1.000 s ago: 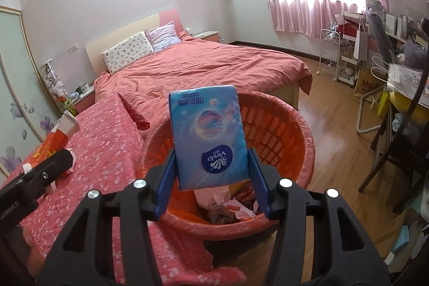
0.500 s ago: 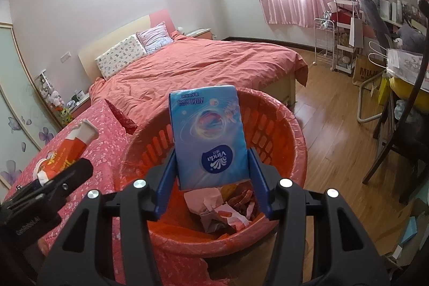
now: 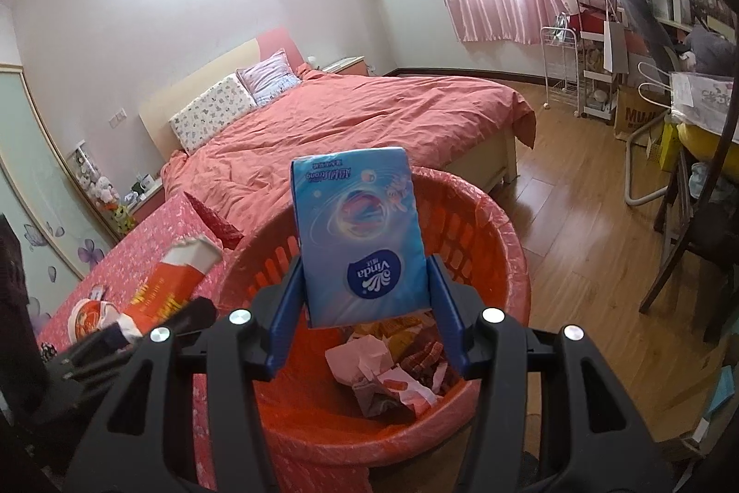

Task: Collect trash
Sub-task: 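Open both tools to drop the tissue pack and cup into the basket, then move both open tools back toward the remaining trash on the bed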

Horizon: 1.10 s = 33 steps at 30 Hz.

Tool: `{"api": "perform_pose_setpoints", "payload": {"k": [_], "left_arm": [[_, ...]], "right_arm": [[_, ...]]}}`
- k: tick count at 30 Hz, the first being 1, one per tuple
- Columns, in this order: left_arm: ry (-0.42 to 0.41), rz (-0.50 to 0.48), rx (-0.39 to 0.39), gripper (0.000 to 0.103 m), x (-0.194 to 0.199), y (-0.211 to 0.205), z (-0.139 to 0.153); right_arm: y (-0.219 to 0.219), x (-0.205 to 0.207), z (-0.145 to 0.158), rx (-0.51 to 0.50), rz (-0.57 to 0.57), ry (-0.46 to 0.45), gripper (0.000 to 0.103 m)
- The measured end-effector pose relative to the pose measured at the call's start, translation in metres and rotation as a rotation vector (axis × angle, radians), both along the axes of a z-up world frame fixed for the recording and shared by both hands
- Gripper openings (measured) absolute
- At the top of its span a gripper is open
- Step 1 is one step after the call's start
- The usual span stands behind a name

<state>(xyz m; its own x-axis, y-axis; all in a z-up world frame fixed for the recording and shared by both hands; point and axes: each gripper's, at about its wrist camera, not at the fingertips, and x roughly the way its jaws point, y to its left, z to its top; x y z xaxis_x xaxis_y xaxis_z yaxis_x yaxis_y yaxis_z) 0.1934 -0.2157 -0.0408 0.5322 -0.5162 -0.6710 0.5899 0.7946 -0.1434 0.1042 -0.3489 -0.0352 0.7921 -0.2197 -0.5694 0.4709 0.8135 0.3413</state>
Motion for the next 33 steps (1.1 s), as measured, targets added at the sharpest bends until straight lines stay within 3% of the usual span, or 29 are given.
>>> {"api": "perform_pose_setpoints", "payload": {"k": [5,9,14,25,33], "left_arm": [[0.048,-0.003,0.003,0.081,0.007,0.001,-0.008],[0.076,0.000,0.009,0.086,0.012,0.002,-0.011],[0.082,-0.003,0.012,0.089,0.011,0.007,-0.011],[-0.016,0.071,0.056,0.089,0.004,0.051,0.005],[-0.099,0.200,0.090,0.089,0.001,0.125,0.023]], "right_arm": [[-0.008,0.004,-0.005,0.040,0.005,-0.006,0.056],[-0.012,0.005,-0.006,0.047,0.002,-0.005,0.066],[-0.010,0.002,-0.009,0.045,-0.010,0.005,0.067],[0.014,0.003,0.004,0.003,0.022,0.019,0.067],[0.064,0.018,0.024,-0.040,0.112,0.020,0.067]]}}
